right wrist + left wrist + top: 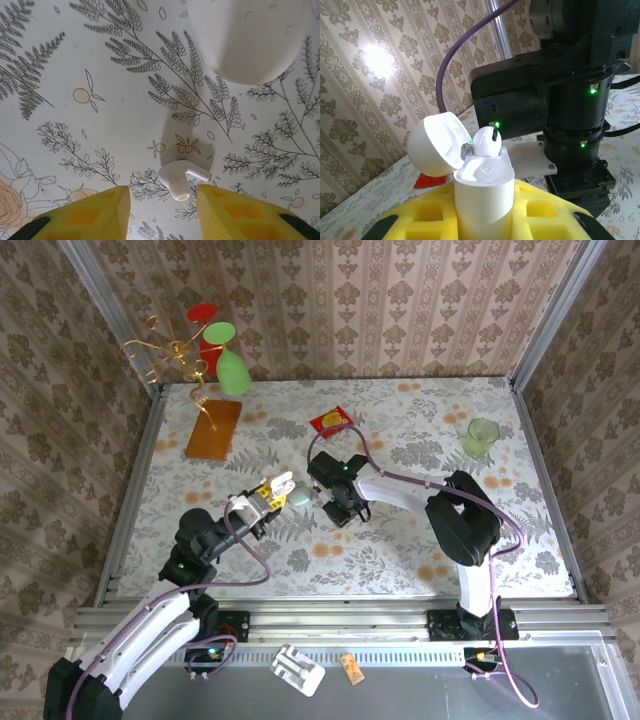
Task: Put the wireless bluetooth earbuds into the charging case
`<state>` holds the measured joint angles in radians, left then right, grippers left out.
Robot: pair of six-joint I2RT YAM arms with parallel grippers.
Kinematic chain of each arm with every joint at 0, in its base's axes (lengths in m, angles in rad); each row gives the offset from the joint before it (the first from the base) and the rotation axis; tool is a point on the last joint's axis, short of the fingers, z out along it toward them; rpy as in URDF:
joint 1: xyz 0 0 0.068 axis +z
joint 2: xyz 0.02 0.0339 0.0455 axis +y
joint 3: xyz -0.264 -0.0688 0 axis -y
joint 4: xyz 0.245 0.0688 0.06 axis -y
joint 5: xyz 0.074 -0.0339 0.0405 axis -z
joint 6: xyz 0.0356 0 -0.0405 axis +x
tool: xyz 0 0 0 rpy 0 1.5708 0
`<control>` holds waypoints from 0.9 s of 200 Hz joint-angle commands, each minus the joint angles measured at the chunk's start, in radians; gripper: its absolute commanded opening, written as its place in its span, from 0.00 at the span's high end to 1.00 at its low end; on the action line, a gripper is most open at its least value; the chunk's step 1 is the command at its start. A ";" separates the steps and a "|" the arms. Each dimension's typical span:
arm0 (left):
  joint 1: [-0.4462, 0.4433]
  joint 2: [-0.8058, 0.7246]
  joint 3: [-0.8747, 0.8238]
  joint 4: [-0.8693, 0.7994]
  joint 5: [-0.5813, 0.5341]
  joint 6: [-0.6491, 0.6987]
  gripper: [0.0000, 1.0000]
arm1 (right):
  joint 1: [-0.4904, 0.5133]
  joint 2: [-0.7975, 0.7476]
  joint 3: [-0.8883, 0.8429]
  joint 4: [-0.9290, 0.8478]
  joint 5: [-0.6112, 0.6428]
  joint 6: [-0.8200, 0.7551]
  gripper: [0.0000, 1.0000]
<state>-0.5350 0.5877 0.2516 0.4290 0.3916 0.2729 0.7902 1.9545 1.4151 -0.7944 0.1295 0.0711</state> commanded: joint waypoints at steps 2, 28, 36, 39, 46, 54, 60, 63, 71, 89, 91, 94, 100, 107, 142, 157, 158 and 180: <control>0.007 -0.013 0.021 -0.007 0.001 -0.003 1.00 | 0.009 0.036 0.045 -0.081 0.041 -0.035 0.60; 0.007 -0.013 0.020 -0.009 0.001 -0.003 1.00 | 0.012 0.061 0.065 -0.093 0.057 -0.042 0.60; 0.007 -0.013 0.020 -0.009 0.002 -0.003 1.00 | 0.012 0.070 0.070 -0.095 0.060 -0.042 0.61; 0.007 -0.013 0.019 -0.009 0.001 -0.002 1.00 | 0.012 0.073 0.074 -0.097 0.061 -0.043 0.61; 0.007 -0.012 0.017 -0.008 0.002 -0.004 1.00 | 0.014 0.080 0.079 -0.101 0.064 -0.043 0.61; 0.007 -0.015 0.018 -0.009 0.002 -0.004 1.00 | 0.016 0.087 0.084 -0.103 0.072 -0.046 0.61; 0.007 -0.015 0.018 -0.008 0.003 -0.004 1.00 | 0.017 0.091 0.088 -0.106 0.074 -0.049 0.62; 0.007 -0.016 0.017 -0.008 0.003 -0.004 1.00 | 0.015 0.093 0.088 -0.106 0.076 -0.048 0.62; 0.007 -0.018 0.017 -0.009 0.002 -0.004 1.00 | 0.017 0.097 0.092 -0.108 0.076 -0.049 0.63; 0.007 -0.020 0.016 -0.010 -0.001 0.000 1.00 | 0.016 0.105 0.097 -0.111 0.076 -0.055 0.63; 0.007 -0.019 0.016 -0.010 -0.001 0.000 1.00 | 0.017 0.105 0.096 -0.112 0.077 -0.056 0.63; 0.007 -0.019 0.015 -0.010 0.000 0.000 1.00 | 0.017 0.108 0.099 -0.113 0.079 -0.057 0.63; 0.007 -0.018 0.016 -0.010 -0.001 0.000 1.00 | 0.018 0.111 0.099 -0.114 0.081 -0.058 0.64; 0.007 -0.018 0.015 -0.010 -0.002 0.001 1.00 | 0.018 0.115 0.102 -0.117 0.082 -0.059 0.65; 0.007 -0.021 0.014 -0.011 -0.002 0.000 1.00 | 0.018 0.126 0.105 -0.118 0.080 -0.059 0.66; 0.007 -0.022 0.011 -0.010 -0.002 -0.001 1.00 | 0.020 0.130 0.104 -0.121 0.082 -0.059 0.67; 0.007 -0.022 0.012 -0.010 -0.002 -0.001 1.00 | 0.020 0.130 0.103 -0.121 0.083 -0.059 0.67; 0.008 -0.021 0.009 -0.006 -0.002 -0.003 1.00 | 0.020 0.130 0.097 -0.123 0.086 -0.059 0.69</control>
<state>-0.5350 0.5804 0.2516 0.4099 0.3916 0.2729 0.8032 2.0644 1.4937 -0.8730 0.1837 0.0254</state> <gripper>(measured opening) 0.202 0.318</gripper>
